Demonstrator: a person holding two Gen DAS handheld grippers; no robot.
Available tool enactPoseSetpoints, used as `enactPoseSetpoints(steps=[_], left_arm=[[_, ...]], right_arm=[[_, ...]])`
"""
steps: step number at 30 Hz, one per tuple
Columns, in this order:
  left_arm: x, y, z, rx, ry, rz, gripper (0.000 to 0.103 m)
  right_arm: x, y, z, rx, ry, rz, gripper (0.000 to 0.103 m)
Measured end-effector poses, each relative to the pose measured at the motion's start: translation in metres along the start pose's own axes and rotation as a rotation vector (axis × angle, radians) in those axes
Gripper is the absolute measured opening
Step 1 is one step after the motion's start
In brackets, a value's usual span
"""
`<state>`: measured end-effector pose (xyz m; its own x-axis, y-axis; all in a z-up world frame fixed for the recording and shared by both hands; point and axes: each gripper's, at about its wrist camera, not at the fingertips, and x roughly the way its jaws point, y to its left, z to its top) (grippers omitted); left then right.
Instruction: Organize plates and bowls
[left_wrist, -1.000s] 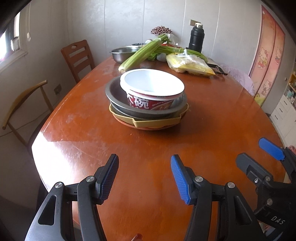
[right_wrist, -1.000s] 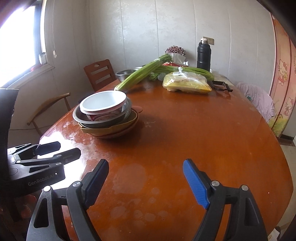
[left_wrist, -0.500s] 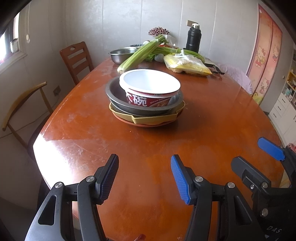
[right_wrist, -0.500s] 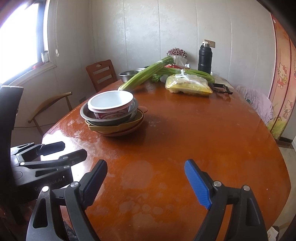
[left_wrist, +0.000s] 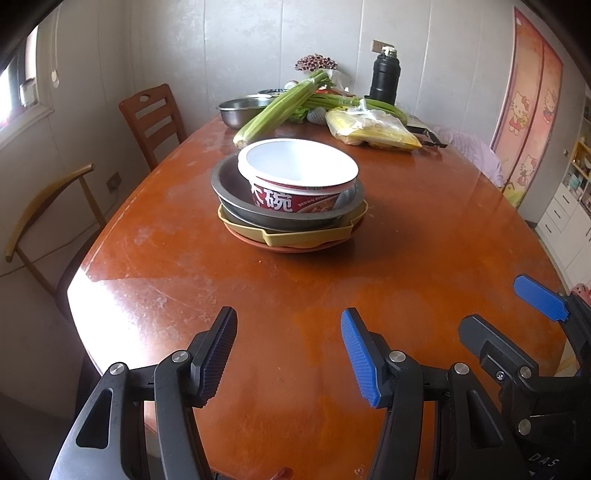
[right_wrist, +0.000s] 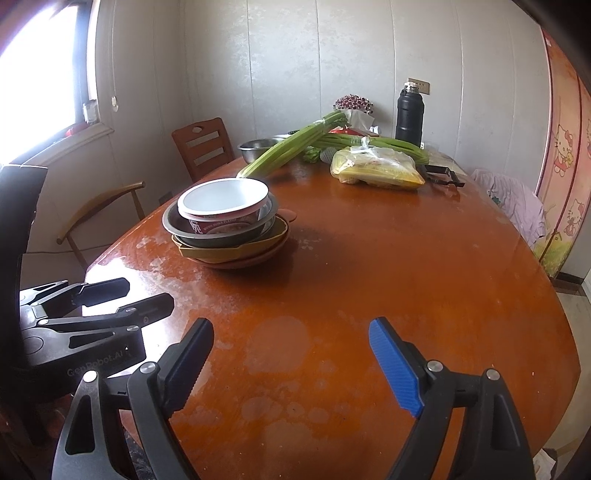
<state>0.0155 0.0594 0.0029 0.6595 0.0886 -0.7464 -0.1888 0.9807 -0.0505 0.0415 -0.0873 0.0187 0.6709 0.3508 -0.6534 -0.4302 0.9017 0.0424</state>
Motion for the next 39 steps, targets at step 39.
enactPoseSetpoints(steps=[39], left_arm=[[0.0041, 0.0023, 0.0018, -0.003, 0.006, 0.011, 0.06]], right_arm=[[-0.0002, -0.0023, -0.0012, 0.005, 0.007, -0.011, 0.086]])
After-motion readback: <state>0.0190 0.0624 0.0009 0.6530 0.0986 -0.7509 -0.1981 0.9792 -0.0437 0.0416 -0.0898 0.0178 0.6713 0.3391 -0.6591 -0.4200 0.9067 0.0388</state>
